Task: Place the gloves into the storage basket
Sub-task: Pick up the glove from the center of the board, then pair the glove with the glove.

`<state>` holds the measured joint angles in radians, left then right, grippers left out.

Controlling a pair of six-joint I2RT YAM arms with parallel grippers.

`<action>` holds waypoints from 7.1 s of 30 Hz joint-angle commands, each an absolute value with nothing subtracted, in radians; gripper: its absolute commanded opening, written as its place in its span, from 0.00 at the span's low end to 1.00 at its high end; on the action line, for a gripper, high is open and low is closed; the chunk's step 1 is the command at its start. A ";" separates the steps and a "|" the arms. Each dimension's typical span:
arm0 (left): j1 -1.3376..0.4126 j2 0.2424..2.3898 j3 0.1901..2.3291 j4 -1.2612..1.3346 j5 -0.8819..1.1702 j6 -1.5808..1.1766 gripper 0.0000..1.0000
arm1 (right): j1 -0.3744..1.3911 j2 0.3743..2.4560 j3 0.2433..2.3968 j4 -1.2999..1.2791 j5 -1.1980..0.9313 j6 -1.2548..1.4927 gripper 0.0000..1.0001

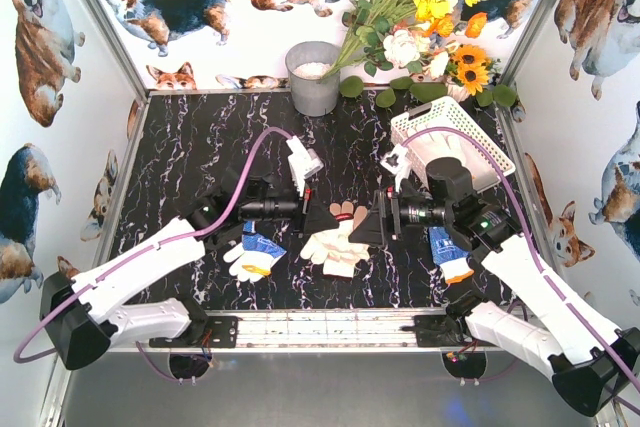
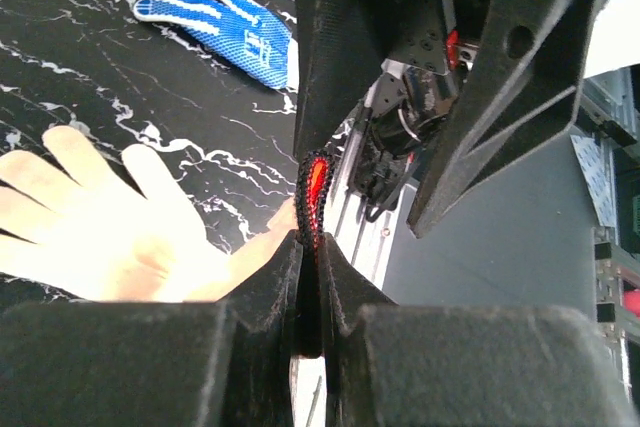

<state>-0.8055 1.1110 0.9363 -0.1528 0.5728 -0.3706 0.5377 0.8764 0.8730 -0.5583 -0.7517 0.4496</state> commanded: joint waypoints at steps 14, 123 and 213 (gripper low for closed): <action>-0.681 1.343 1.152 -0.141 0.626 -0.227 0.00 | 0.560 1.047 0.985 -0.357 -0.427 0.327 0.73; -0.562 1.795 1.478 -0.116 0.179 0.122 0.00 | 0.355 1.383 0.971 0.110 -0.255 0.103 0.00; -0.951 1.260 0.598 0.072 0.077 -0.394 0.52 | 0.576 0.897 0.470 -0.310 0.009 0.913 0.49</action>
<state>-0.9459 1.3243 0.6216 0.0750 0.0898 -0.3367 0.6067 0.8871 0.4694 -0.3641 -0.0086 0.7738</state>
